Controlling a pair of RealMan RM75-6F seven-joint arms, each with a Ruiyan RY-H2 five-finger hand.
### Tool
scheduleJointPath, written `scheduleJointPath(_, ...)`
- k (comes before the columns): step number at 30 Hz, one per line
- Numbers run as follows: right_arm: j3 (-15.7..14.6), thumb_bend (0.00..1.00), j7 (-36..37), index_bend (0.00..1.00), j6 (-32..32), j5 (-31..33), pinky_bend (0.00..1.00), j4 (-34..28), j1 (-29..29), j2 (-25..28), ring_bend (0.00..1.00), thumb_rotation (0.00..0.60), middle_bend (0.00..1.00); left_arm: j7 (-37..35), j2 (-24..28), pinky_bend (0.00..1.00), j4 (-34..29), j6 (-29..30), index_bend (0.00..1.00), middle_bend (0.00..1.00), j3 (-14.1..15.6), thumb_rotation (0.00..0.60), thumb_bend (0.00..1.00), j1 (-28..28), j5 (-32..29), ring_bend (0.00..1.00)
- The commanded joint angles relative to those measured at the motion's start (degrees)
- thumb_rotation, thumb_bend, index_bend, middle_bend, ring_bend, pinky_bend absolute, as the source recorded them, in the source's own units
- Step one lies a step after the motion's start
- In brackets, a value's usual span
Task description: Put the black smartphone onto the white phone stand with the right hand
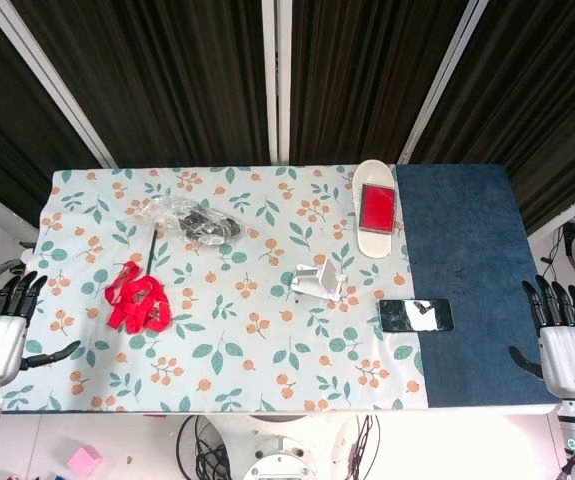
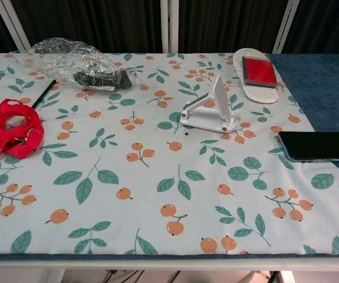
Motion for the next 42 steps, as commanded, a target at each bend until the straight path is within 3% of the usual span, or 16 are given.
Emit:
scheduleJointPath(1, 0.02, 0.05, 0.11, 0.00, -0.61, 0.59, 0.00, 0.16, 0.01, 0.00, 0.00, 0.600, 0.00, 0.11, -0.05, 0.17, 0.39, -0.90, 0.05, 0.05, 0.26, 0.209, 0.01, -0.37, 0.01, 0.05)
scheduleJointPath(13, 0.18, 0.05, -1.34, 0.00, -3.14, 1.34, 0.00, -2.55, 1.05, 1.61, 0.00, 0.600, 0.00, -1.39, -1.34, 0.17, 1.84, -1.03, 0.05, 0.05, 0.33, 0.206, 0.01, -0.43, 0.04, 0.05)
scheduleJointPath(18, 0.42, 0.05, -3.52, 0.00, -8.64, 3.43, 0.00, -4.39, 3.68, 2.67, 0.00, 0.600, 0.00, -2.08, -1.72, 0.17, 3.01, -1.30, 0.05, 0.05, 0.44, 0.206, 0.01, -0.41, -0.14, 0.05)
scheduleJointPath(28, 2.35, 0.05, -11.38, 0.00, -27.55, 15.27, 0.00, -9.51, 14.20, 5.09, 0.00, 0.600, 0.00, -4.47, -3.08, 0.17, 5.02, -1.59, 0.05, 0.05, 0.87, 0.207, 0.01, -0.31, 0.17, 0.05)
scheduleJointPath(42, 3.27, 0.05, -18.18, 0.00, -36.35, 30.13, 0.00, -7.91, 25.09, -3.64, 0.00, 0.600, 0.00, -3.90, -2.35, 0.17, 4.71, -0.84, 0.05, 0.05, 1.25, 0.206, 0.01, 0.16, 0.76, 0.05)
